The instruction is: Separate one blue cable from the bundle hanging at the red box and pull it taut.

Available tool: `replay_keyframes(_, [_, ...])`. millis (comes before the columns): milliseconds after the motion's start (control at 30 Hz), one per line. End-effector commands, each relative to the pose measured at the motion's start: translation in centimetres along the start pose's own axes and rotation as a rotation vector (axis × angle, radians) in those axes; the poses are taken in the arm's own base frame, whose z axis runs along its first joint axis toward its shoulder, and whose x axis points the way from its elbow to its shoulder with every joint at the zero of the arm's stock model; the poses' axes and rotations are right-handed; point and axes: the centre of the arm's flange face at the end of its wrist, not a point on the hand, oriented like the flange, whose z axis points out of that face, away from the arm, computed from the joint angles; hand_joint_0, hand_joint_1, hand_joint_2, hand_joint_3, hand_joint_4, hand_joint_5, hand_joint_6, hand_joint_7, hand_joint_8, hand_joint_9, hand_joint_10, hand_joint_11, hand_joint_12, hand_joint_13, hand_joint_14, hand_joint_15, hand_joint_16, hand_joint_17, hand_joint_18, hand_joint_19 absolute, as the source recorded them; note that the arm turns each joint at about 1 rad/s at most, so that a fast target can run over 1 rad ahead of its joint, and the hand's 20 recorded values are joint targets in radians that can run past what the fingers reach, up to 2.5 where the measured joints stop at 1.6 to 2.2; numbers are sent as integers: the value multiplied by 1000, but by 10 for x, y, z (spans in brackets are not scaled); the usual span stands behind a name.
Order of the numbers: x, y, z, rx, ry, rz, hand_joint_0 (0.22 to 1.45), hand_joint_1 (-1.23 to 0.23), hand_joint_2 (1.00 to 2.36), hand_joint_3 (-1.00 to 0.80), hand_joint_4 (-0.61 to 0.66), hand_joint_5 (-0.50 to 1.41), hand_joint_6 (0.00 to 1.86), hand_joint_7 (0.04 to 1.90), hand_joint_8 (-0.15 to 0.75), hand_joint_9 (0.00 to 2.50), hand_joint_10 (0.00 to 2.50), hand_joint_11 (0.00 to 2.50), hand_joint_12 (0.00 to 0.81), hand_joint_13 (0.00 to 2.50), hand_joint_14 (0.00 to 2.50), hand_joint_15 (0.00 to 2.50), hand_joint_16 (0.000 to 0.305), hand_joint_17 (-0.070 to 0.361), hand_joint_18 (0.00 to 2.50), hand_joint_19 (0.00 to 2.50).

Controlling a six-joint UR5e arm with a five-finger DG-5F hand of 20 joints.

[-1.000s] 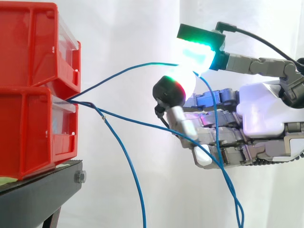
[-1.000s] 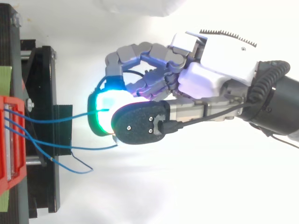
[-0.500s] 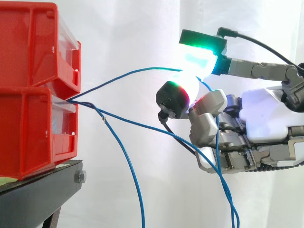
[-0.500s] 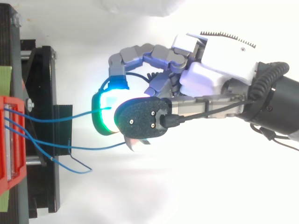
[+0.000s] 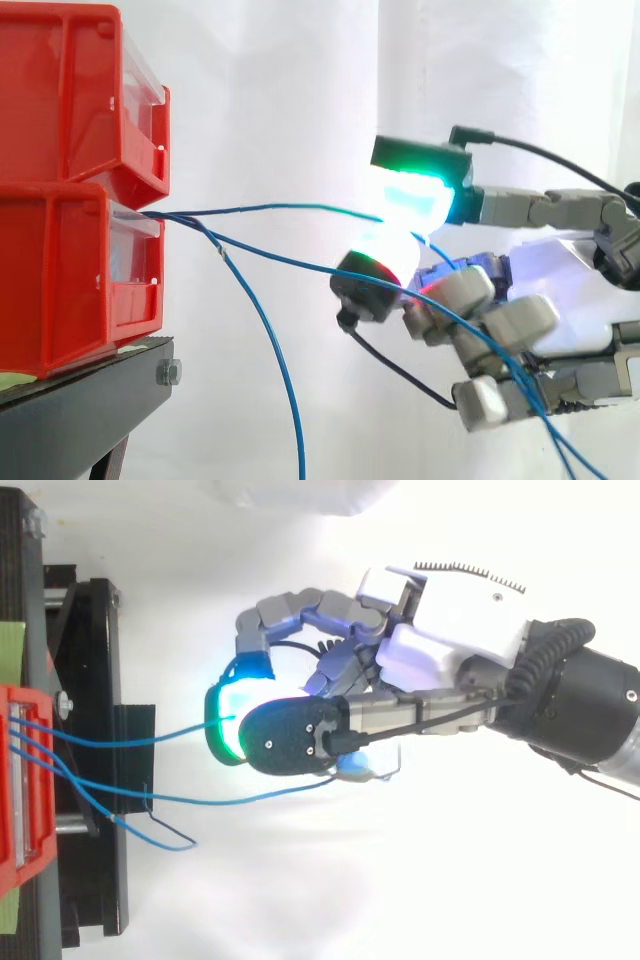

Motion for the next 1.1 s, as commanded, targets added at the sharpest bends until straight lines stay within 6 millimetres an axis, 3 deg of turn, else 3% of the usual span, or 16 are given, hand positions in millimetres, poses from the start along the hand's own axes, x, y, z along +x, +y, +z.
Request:
replay_keyframes(0, [-2,-3,-3,29,-3,-62,620,-733,1021,-69,55,-134,861,1301,349,1152,270,1655,392,1113,927,1541,50,113,1189,1050])
replay_keyframes(167, [-3,-3,-5,44,-9,-83,624,-734,1021,-72,57,-135,862,1287,338,1128,342,1622,396,1054,1293,1468,47,106,1273,1229])
replay_keyframes(367, [-8,17,-10,39,-23,-124,625,-733,1022,-76,57,-136,862,1289,342,1094,409,1642,398,981,1670,1418,44,99,1371,1499])
replay_keyframes(400, [-9,21,-12,38,-30,-131,626,-734,1022,-79,61,-136,862,1288,337,1082,434,1667,403,934,1966,1388,44,99,1428,1623])
replay_keyframes(467, [-10,25,-14,36,-44,-138,627,-733,1021,-80,58,-136,863,1284,340,1017,647,1580,409,910,2085,1392,44,98,1434,1658])
replay_keyframes(500, [-10,36,-18,35,-49,-140,627,-733,1021,-83,62,-137,864,1278,342,1009,665,1605,398,875,2241,1348,43,96,1439,1697])
replay_keyframes(600, [-11,42,-22,39,-51,-145,627,-730,1021,-90,59,-139,866,1271,335,963,834,1609,404,809,2500,1313,42,95,1451,1734])
replay_keyframes(833, [-13,67,-35,42,-89,-162,626,-720,1021,-107,60,-143,868,1250,327,850,1415,1451,376,798,2500,1164,40,90,1486,1894])
replay_keyframes(900, [-14,68,-37,49,-95,-169,624,-715,1021,-110,60,-144,869,1245,325,838,1474,1443,370,816,2500,1123,40,89,1474,1920])
replay_keyframes(1000, [-14,75,-41,48,-108,-171,621,-709,1022,-113,56,-147,870,1245,317,815,1645,1430,369,843,2500,1129,38,87,1446,1876])
replay_keyframes(1067, [-15,75,-41,48,-115,-170,621,-709,1022,-117,58,-147,871,1234,313,811,1685,1442,378,864,2500,1189,39,89,1381,1650])
